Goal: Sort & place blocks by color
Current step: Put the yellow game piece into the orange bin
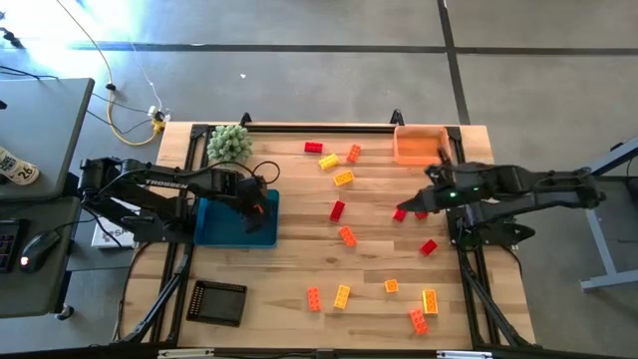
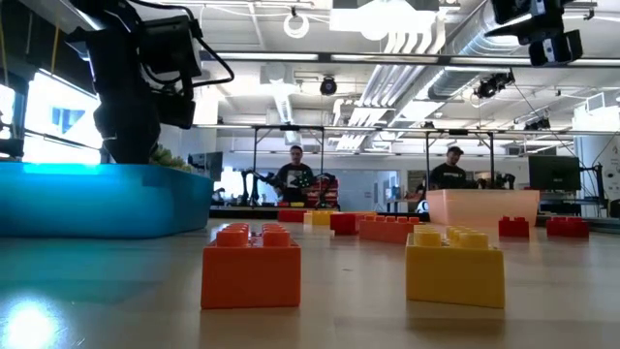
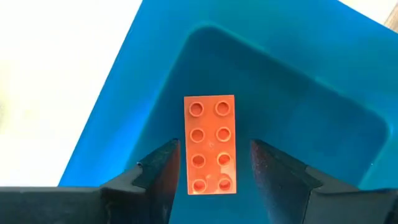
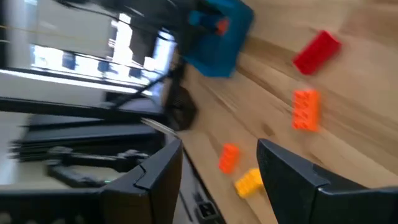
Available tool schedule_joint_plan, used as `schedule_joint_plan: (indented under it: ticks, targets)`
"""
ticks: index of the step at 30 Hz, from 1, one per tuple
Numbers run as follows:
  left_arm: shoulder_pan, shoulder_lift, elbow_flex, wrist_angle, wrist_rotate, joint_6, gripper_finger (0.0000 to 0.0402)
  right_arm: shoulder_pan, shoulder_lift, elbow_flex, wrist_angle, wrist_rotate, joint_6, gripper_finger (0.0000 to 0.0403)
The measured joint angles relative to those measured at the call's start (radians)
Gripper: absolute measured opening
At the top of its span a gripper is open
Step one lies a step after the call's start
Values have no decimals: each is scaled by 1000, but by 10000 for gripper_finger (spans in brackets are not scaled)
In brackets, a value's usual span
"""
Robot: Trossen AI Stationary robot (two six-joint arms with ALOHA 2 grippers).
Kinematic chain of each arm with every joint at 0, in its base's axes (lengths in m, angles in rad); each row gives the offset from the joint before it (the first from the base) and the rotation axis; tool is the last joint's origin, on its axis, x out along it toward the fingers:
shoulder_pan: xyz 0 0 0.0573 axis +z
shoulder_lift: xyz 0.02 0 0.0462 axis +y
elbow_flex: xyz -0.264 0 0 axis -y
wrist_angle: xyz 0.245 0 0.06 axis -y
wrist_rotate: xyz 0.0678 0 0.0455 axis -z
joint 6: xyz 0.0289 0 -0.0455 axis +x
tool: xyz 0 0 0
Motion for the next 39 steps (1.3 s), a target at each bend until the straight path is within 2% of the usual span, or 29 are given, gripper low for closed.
schedule_joint_plan:
  ticks: [7,15,24,32,39]
  targets:
    - [0,0,0,0,-2,0,219,95,174,77,-74,12,120,195]
    - [0,0,0,-2,1,0,247,214,336,83,-81,9,302,195]
    - [0,0,0,-9,-1,77,248,338,489,83,-80,38,528,195]
    - [0,0,0,-8,-46,113,246,433,589,83,-65,11,734,195]
    - [0,0,0,-8,-54,83,246,482,667,83,-65,4,799,195]
